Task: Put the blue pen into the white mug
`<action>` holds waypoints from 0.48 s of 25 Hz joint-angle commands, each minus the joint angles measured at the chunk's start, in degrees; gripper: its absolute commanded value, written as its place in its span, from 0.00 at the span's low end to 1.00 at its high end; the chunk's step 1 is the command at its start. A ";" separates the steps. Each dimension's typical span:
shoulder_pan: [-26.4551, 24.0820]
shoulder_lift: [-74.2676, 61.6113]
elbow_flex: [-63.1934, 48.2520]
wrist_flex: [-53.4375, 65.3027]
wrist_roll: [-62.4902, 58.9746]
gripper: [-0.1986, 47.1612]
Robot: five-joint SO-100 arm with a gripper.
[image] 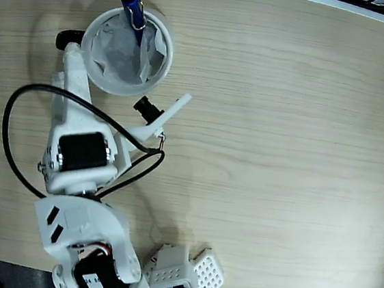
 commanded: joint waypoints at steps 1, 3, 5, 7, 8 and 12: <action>-0.88 6.33 2.64 -0.53 -5.36 0.49; -1.14 9.67 5.71 -0.53 -10.46 0.26; -0.88 13.97 9.40 -0.53 -14.59 0.01; 0.09 19.16 13.62 -0.35 -17.84 0.01; 0.70 21.71 15.73 -0.26 -20.13 0.00; 6.15 31.82 24.43 -0.53 -28.30 0.00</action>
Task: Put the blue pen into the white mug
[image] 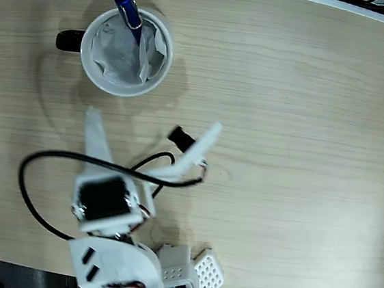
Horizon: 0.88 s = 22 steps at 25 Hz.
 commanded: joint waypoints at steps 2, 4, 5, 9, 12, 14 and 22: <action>4.75 11.34 7.03 -0.44 -9.32 0.00; 8.44 15.91 11.60 -0.44 -15.03 0.00; 10.81 18.11 13.80 -0.26 -17.23 0.00; 18.98 27.25 22.15 2.20 -23.38 0.00; 21.88 33.49 27.60 7.03 -25.58 0.00; 23.03 37.88 30.23 11.07 -25.66 0.00; 24.17 49.83 37.09 25.14 -20.21 0.00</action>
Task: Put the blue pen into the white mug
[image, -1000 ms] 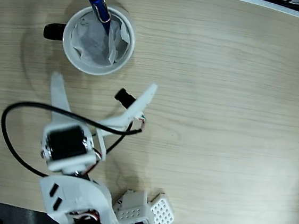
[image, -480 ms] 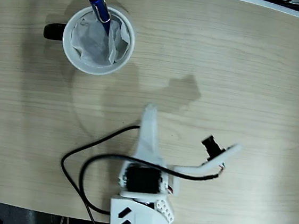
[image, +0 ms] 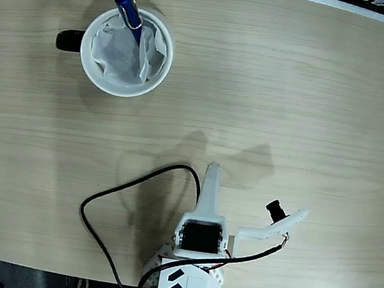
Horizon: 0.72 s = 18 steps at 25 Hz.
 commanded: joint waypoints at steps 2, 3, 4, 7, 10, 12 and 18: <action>0.70 5.45 1.85 6.77 4.66 0.00; 0.70 6.33 1.85 8.26 7.03 0.00; 0.70 7.03 1.93 9.23 11.78 0.00; 0.70 9.84 2.81 10.81 18.90 0.00; 0.88 12.57 3.52 12.22 21.27 0.00; 1.41 14.41 3.96 13.45 21.97 0.00; 2.29 19.78 4.22 19.95 22.24 0.00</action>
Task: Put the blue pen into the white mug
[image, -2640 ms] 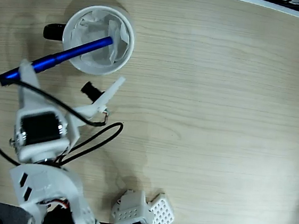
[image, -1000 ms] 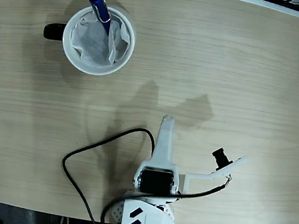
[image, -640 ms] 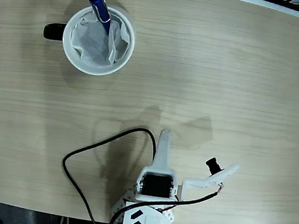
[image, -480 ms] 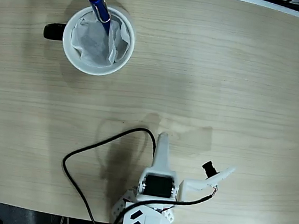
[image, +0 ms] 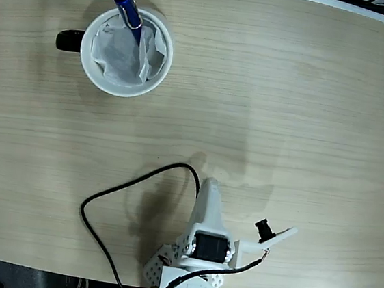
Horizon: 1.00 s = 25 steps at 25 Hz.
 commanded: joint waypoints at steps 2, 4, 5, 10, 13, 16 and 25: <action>1.32 3.34 0.26 4.22 0.70 0.00; 1.41 4.31 0.09 6.24 0.35 0.00; 1.41 4.31 -0.09 7.12 -0.44 0.00; 1.41 4.31 -0.09 7.12 -0.53 0.00; 1.41 4.31 -0.09 7.12 -0.53 0.00; 1.49 4.31 -0.09 7.12 -0.44 0.00; 1.49 4.31 -0.09 7.12 -0.44 0.00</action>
